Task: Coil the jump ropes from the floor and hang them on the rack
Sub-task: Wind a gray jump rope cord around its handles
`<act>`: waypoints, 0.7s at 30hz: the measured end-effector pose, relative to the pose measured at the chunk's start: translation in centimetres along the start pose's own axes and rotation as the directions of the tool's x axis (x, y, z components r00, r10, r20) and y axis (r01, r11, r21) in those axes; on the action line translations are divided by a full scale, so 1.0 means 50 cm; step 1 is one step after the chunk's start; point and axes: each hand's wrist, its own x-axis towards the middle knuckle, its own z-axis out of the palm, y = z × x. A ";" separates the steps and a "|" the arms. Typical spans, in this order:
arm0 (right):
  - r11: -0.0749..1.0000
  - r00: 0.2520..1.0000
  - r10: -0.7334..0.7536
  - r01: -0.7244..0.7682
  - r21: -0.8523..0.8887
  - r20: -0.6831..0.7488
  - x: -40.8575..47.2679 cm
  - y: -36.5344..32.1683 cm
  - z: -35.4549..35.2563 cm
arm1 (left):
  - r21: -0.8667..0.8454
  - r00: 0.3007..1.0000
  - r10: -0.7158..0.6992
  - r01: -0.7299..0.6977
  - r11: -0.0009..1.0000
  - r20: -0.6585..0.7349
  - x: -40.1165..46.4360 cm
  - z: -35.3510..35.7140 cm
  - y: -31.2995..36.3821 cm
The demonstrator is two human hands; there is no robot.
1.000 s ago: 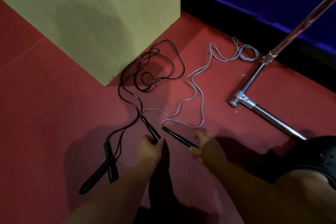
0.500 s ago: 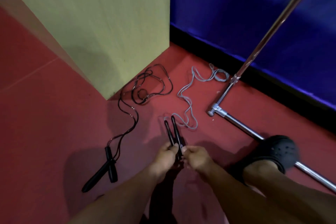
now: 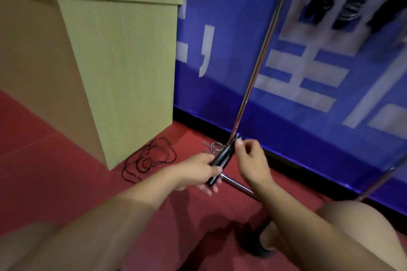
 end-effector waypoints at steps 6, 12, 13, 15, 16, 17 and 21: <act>0.930 0.973 -0.199 0.150 0.334 0.116 -0.127 0.008 -0.136 | -0.024 0.986 0.024 -0.021 1.000 0.167 -0.140 0.068 0.020; 0.975 0.960 -0.143 0.095 0.203 0.239 -0.191 0.086 -0.175 | -0.083 0.998 0.020 -0.016 0.996 0.051 -0.158 0.124 0.012; 0.986 0.949 -0.132 0.095 0.138 0.286 -0.199 0.095 -0.179 | -0.088 0.999 0.028 -0.026 0.996 0.021 -0.158 0.127 0.017; 0.990 0.920 -0.098 0.050 0.135 0.380 -0.212 0.106 -0.181 | -0.084 0.999 0.026 -0.030 0.996 -0.048 -0.153 0.125 0.021; 0.984 0.909 -0.080 0.006 0.179 0.410 -0.217 0.107 -0.178 | -0.077 0.996 0.021 -0.028 0.997 -0.090 -0.150 0.124 0.021; 0.975 0.907 -0.062 -0.035 0.221 0.417 -0.221 0.108 -0.177 | -0.077 0.991 0.018 -0.028 0.997 -0.136 -0.147 0.125 0.022; 0.900 0.955 0.068 -0.184 0.396 0.289 -0.238 0.115 -0.152 | -0.311 0.918 0.059 -0.193 0.931 -0.391 -0.131 0.150 0.028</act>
